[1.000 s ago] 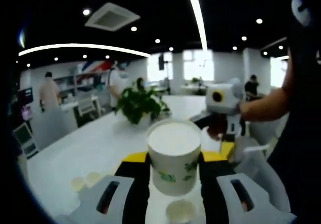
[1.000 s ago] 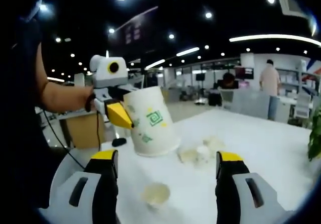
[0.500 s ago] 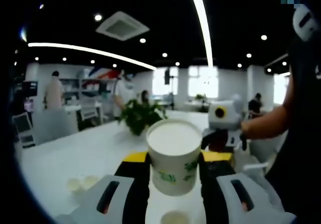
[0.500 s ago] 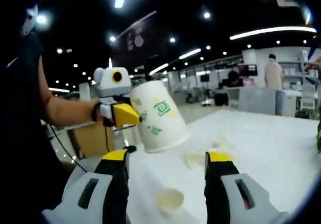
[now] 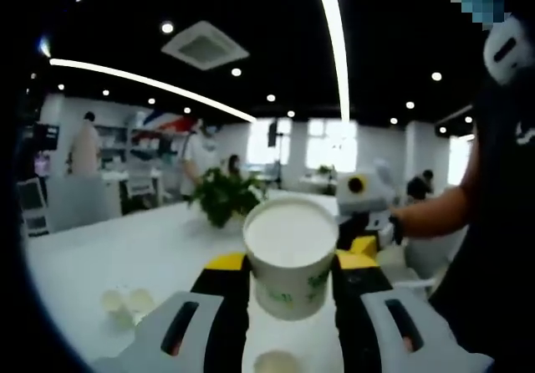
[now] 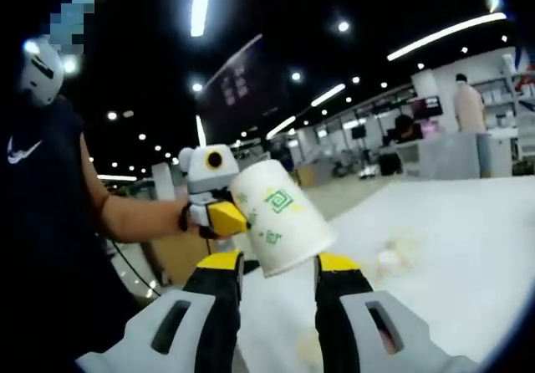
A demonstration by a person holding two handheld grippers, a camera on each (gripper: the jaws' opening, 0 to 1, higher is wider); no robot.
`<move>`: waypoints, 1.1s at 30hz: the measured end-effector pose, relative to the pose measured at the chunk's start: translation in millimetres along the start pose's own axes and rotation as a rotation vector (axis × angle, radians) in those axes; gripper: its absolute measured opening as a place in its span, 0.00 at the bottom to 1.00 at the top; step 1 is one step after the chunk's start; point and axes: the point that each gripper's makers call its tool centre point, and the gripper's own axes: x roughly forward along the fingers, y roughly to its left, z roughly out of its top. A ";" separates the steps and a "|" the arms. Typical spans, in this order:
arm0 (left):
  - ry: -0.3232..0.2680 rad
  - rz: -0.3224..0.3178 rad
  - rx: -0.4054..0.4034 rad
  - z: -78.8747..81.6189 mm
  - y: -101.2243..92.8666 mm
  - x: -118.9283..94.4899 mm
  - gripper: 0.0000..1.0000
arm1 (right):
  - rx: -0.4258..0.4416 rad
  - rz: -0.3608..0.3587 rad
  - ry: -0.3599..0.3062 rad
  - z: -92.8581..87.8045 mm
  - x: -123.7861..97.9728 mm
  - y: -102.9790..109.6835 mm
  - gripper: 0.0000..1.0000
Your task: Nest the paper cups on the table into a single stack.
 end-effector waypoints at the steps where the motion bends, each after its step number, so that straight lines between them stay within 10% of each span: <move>1: 0.006 -0.005 -0.005 -1.5 -0.9 -1.0 0.38 | 0.009 0.011 0.001 -0.5 0.3 1.7 0.30; 8: 0.073 -0.100 -0.008 -17.3 -23.2 -7.1 0.38 | 0.030 0.110 0.039 -7.4 5.7 20.7 0.24; 33: 0.055 -0.125 -0.001 -14.2 -21.5 -20.4 0.36 | 0.066 0.285 -0.009 23.1 4.4 49.8 0.02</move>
